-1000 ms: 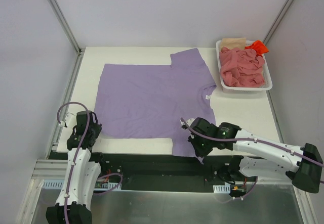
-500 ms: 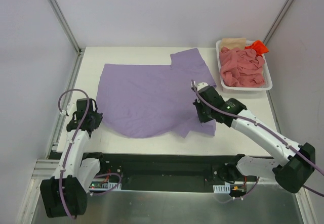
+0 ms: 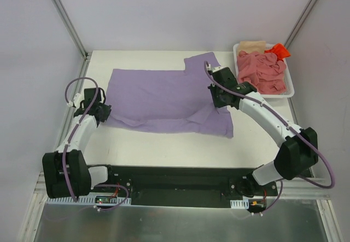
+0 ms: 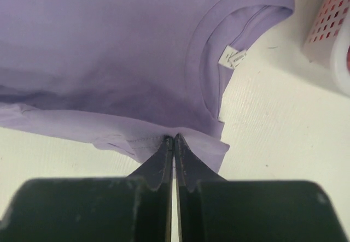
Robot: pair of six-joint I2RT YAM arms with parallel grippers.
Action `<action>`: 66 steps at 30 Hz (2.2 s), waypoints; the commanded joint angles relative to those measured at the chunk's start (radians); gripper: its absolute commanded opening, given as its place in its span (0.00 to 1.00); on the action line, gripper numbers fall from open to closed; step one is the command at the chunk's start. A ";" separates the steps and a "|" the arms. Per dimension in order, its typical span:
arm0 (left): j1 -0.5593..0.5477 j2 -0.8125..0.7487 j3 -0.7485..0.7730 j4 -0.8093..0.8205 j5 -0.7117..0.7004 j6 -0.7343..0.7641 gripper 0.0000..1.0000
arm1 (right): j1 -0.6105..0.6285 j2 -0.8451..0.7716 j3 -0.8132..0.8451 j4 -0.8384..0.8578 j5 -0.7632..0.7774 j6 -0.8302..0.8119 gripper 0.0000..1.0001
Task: Fold and stack the t-shirts
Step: Fold the flattened tshirt in 1/3 of the way
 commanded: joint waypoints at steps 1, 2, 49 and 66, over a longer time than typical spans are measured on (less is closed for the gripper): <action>0.004 0.092 0.091 0.062 -0.007 0.006 0.00 | -0.046 0.069 0.093 0.021 0.008 -0.045 0.00; 0.004 0.112 0.108 0.064 -0.016 0.007 0.00 | -0.060 0.093 0.109 0.021 -0.005 -0.048 0.00; -0.007 0.380 0.056 0.246 0.435 0.334 0.99 | -0.031 0.320 -0.093 0.402 -0.341 0.331 0.96; -0.007 0.349 0.051 0.231 0.370 0.345 0.99 | -0.025 0.609 0.329 0.468 -0.224 0.322 0.96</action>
